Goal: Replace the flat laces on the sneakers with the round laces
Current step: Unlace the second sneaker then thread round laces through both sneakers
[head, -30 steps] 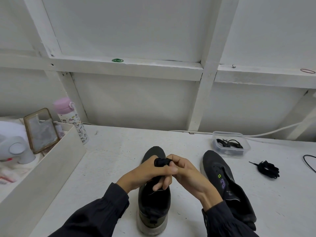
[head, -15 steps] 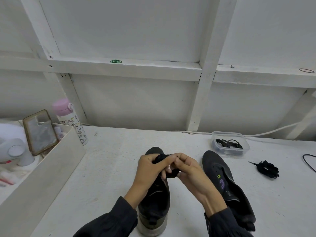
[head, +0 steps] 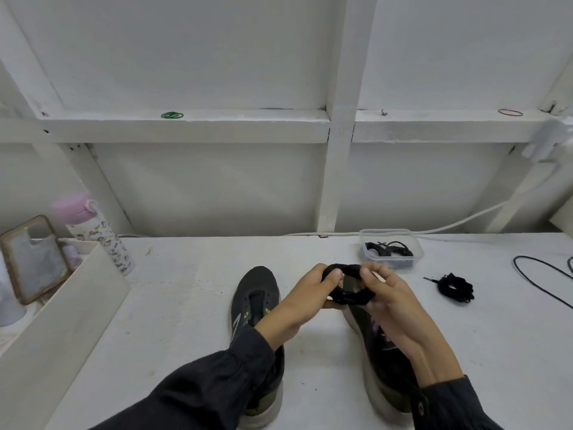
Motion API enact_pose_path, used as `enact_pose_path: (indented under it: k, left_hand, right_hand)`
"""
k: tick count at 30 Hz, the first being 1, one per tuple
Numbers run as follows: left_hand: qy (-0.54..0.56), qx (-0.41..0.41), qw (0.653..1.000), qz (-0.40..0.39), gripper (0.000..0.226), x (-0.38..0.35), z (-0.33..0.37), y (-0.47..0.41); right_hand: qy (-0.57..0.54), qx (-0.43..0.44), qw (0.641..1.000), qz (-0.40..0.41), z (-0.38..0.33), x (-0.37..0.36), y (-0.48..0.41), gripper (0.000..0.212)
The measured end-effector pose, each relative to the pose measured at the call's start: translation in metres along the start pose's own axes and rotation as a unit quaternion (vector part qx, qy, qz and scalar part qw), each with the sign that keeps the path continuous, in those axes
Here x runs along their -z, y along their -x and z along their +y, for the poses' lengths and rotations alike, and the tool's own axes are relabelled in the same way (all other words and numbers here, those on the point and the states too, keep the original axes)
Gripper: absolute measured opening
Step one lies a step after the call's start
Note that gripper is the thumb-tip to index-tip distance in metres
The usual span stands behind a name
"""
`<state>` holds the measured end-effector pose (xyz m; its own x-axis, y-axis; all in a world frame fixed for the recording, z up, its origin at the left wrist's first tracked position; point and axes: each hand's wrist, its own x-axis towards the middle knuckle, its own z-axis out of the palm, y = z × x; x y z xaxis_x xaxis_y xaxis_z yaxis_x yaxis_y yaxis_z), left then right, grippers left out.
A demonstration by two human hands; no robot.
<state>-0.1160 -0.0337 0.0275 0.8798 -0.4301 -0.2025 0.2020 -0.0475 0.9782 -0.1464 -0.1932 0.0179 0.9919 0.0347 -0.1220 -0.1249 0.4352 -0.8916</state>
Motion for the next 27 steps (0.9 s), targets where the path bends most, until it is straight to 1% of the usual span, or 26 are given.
enact_pose_path:
  k: [1, 2, 4, 6, 8, 11, 14, 17, 19, 21, 22, 24, 27]
  left_hand:
    - [0.004, 0.005, 1.0, -0.007, 0.018, -0.006, 0.003, -0.006]
    - [0.009, 0.009, 1.0, -0.014, 0.02, -0.012, 0.006, -0.012]
    - [0.029, 0.024, 0.999, -0.022, 0.024, -0.024, 0.01, -0.027]
    - [0.057, 0.044, 0.997, -0.029, 0.024, -0.037, 0.013, -0.043]
    - [0.074, 0.063, 0.995, -0.036, 0.014, -0.053, 0.015, -0.058]
    - [0.049, 0.081, 0.994, -0.045, 0.012, -0.075, 0.014, -0.085]
    - [-0.021, 0.094, 0.995, -0.03, 0.011, -0.098, 0.006, -0.114]
    - [-0.152, 0.1, 0.983, -0.006, 0.01, -0.119, -0.007, -0.14]
    - [-0.279, 0.087, 0.956, -0.012, 0.02, -0.13, -0.015, -0.153]
    - [-0.399, 0.081, 0.913, -0.012, 0.029, -0.139, -0.023, -0.161]
    - [-0.433, 0.08, 0.898, -0.007, 0.031, -0.141, -0.028, -0.165]
    - [-0.464, 0.079, 0.882, 0.005, 0.032, -0.146, -0.039, -0.173]
    - [-0.505, 0.065, 0.861, 0.015, 0.02, -0.151, -0.048, -0.18]
  right_hand:
    - [-0.004, -0.01, 1.0, 0.002, -0.007, 0.006, 0.001, 0.039]
    - [-0.009, -0.015, 1.0, 0.003, -0.013, 0.013, 0.002, 0.039]
    - [-0.015, -0.014, 1.0, 0.017, -0.026, 0.026, 0.005, 0.031]
    - [-0.017, -0.007, 0.999, 0.05, -0.037, 0.04, 0.006, 0.022]
    - [-0.019, -0.007, 0.996, 0.091, -0.043, 0.059, 0.004, 0.018]
    - [-0.023, -0.021, 0.986, 0.161, -0.046, 0.091, -0.005, 0.017]
    - [-0.006, -0.033, 0.976, 0.216, -0.045, 0.12, -0.017, 0.017]
    - [0.027, -0.042, 0.967, 0.251, -0.039, 0.148, -0.029, 0.015]
    - [0.056, -0.047, 0.961, 0.266, -0.031, 0.161, -0.035, 0.015]
    - [0.09, -0.054, 0.953, 0.284, -0.02, 0.172, -0.038, 0.014]
    - [0.108, -0.054, 0.948, 0.294, -0.013, 0.177, -0.039, 0.014]
    - [0.154, -0.048, 0.936, 0.313, 0.002, 0.186, -0.042, 0.013]
    - [0.206, -0.033, 0.923, 0.324, 0.015, 0.195, -0.044, 0.013]
